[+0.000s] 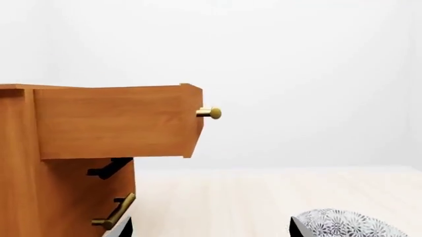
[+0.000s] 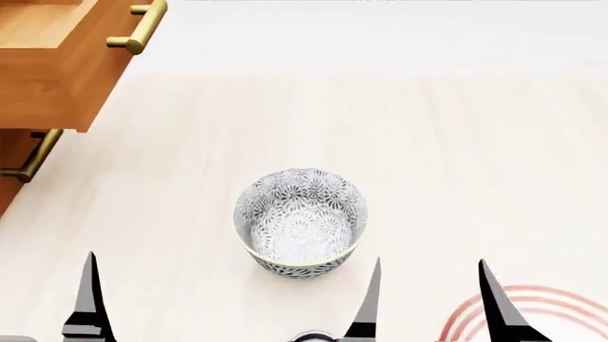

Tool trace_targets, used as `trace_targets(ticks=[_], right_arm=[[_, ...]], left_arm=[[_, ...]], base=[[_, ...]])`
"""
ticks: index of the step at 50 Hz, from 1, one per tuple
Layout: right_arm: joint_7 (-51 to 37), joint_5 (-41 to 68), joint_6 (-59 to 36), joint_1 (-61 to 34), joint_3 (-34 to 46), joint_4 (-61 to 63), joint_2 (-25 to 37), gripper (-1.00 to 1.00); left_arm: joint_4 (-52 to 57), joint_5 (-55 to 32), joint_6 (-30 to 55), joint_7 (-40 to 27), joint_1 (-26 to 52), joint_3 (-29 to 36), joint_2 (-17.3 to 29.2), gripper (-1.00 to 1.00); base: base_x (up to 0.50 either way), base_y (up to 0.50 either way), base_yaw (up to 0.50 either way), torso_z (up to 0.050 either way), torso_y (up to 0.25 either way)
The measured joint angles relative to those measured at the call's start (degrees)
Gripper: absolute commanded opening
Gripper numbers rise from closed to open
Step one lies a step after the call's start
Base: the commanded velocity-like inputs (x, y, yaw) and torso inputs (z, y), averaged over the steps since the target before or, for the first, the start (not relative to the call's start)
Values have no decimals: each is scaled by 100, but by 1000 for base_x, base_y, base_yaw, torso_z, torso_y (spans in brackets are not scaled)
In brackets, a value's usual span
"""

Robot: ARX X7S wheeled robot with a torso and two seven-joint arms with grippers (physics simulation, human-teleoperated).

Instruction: Put the ketchup in the top drawer of the cabinet.

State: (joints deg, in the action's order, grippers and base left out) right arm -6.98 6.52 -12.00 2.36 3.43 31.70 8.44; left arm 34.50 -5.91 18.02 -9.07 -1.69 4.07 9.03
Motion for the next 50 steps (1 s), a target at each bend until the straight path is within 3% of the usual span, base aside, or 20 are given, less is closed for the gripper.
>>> trace_targets(ticks=[13,19,50], right_arm=[[-69,48,19,-10,47,-38,62,100],[-97,112,86,0,29,-78,76,100],[-250,163,73,-50,134,-195,214,100]], left_arm=[[27,-16,50,-76,39,49,68,100],[18,-32,54,-110,58,62,89,100],[-131,-117,14,-242,109,160,183,100]], base=[[500,0,0,0,0],[0,0,0,0,3],[0,496,0,0,0]])
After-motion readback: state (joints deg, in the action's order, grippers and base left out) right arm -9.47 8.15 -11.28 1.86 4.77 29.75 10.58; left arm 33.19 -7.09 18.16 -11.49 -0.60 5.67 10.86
